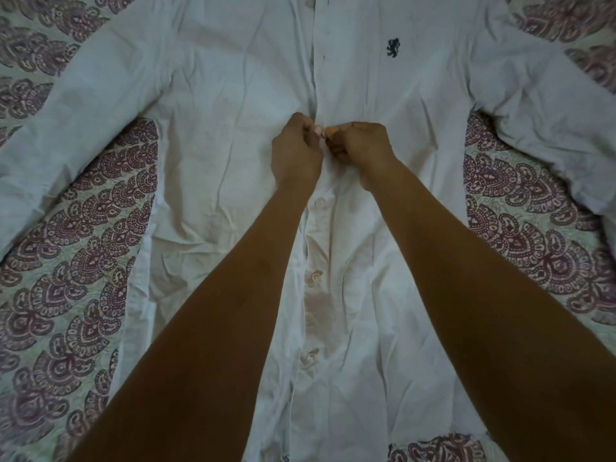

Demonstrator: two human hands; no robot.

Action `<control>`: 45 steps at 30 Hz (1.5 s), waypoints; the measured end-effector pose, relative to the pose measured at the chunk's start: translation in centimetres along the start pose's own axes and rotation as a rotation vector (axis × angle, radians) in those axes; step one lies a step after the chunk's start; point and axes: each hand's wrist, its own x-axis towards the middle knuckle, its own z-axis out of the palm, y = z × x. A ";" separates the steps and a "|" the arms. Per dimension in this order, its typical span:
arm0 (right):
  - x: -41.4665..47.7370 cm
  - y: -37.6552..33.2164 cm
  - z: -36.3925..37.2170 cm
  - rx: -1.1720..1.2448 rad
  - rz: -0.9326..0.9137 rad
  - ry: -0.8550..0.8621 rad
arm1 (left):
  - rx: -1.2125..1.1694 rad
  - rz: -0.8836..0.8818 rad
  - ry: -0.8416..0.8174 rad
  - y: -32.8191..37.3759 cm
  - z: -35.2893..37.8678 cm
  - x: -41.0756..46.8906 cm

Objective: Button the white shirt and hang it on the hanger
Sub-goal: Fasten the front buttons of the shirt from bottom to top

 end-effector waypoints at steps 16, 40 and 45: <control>0.4 -0.9 0.2 -0.320 -0.502 0.197 | -0.202 0.005 0.054 1.0 -2.3 3.1; 7.3 -3.2 0.8 -0.059 -0.446 0.207 | 0.110 -0.027 0.036 3.4 0.4 10.8; 6.9 -3.2 0.2 0.194 -0.406 0.083 | -0.187 -0.025 0.007 3.7 0.1 10.3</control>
